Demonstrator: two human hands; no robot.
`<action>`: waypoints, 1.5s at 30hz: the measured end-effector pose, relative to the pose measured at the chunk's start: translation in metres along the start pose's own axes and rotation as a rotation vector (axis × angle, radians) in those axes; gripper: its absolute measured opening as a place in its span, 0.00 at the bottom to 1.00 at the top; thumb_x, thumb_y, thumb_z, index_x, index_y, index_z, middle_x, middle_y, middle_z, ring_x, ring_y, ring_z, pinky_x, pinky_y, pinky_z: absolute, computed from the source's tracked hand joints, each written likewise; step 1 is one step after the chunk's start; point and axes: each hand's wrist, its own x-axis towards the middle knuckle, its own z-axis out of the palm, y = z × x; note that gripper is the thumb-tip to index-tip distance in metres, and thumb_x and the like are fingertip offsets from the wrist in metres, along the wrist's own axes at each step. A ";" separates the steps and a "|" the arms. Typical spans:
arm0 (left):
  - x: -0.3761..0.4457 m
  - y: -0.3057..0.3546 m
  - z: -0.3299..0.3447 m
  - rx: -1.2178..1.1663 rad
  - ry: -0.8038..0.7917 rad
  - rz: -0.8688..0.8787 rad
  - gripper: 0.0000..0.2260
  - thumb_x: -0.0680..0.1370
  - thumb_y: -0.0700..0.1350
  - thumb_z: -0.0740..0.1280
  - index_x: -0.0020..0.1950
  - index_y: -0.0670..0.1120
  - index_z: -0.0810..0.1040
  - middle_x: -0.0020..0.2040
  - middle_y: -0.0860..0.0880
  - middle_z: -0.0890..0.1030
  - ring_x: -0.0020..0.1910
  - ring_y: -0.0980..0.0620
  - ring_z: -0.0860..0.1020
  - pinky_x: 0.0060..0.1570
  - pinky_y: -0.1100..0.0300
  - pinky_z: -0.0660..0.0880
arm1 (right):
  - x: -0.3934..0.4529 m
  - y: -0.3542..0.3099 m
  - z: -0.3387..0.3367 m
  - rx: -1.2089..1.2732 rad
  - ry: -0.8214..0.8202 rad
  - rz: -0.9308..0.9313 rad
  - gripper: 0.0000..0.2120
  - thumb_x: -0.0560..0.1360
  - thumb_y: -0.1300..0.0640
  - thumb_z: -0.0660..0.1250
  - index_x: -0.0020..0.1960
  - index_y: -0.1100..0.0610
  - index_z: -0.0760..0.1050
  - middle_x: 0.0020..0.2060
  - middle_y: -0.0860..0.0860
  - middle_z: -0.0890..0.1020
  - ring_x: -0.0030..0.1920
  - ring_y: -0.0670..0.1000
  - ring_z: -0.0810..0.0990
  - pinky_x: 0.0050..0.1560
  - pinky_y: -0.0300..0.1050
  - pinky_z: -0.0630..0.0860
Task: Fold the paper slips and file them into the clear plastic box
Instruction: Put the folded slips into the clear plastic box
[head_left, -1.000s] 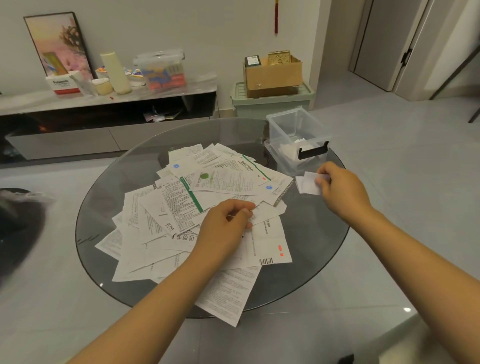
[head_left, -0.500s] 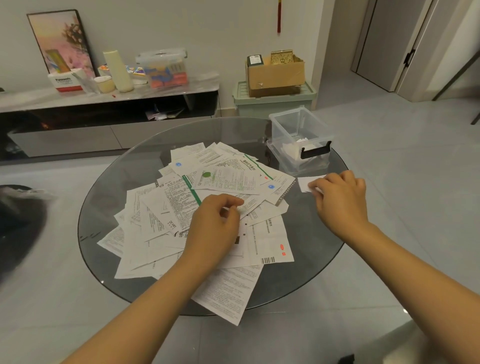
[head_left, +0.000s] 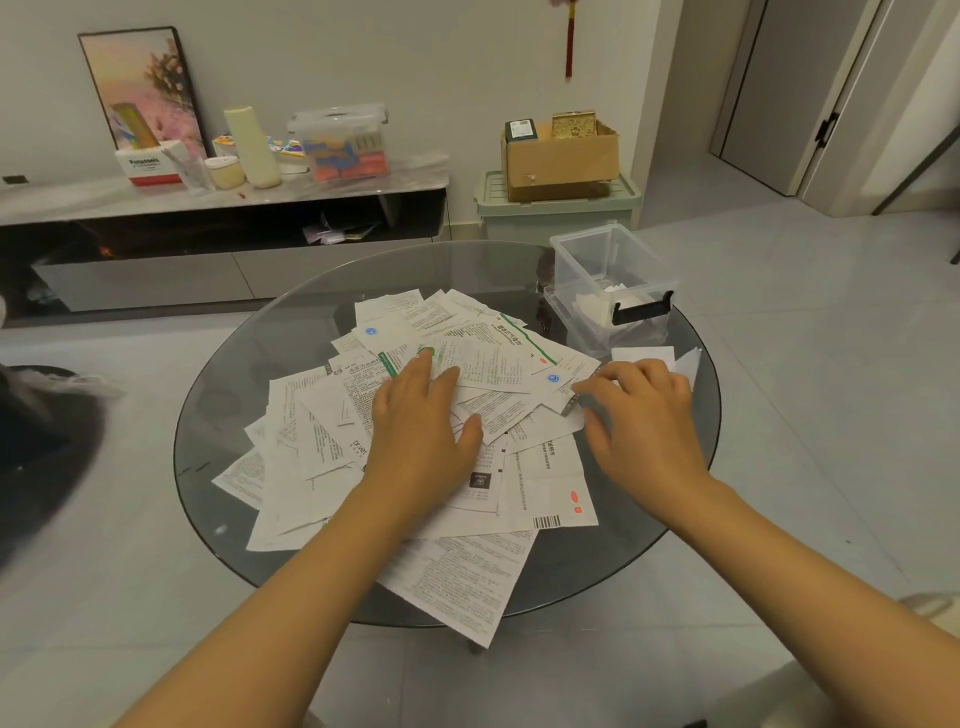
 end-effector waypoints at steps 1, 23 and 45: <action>0.002 -0.001 0.001 -0.004 -0.007 0.015 0.26 0.80 0.54 0.58 0.76 0.49 0.57 0.78 0.48 0.49 0.76 0.50 0.46 0.74 0.53 0.41 | 0.000 0.000 0.001 0.009 -0.012 0.004 0.11 0.71 0.59 0.71 0.53 0.57 0.80 0.52 0.54 0.81 0.53 0.59 0.75 0.52 0.54 0.68; 0.019 0.005 0.007 -0.112 0.045 0.184 0.08 0.78 0.45 0.65 0.51 0.51 0.84 0.44 0.53 0.82 0.47 0.52 0.76 0.62 0.54 0.63 | -0.001 -0.008 0.003 0.233 -0.187 -0.064 0.19 0.75 0.51 0.67 0.65 0.48 0.72 0.60 0.47 0.75 0.61 0.49 0.65 0.57 0.37 0.53; -0.027 0.011 -0.010 -0.558 -0.064 -0.048 0.05 0.75 0.47 0.69 0.42 0.57 0.76 0.36 0.58 0.80 0.36 0.62 0.78 0.34 0.71 0.71 | -0.007 -0.034 -0.011 0.702 -0.420 0.159 0.16 0.74 0.52 0.67 0.60 0.49 0.66 0.43 0.50 0.82 0.44 0.48 0.80 0.39 0.47 0.79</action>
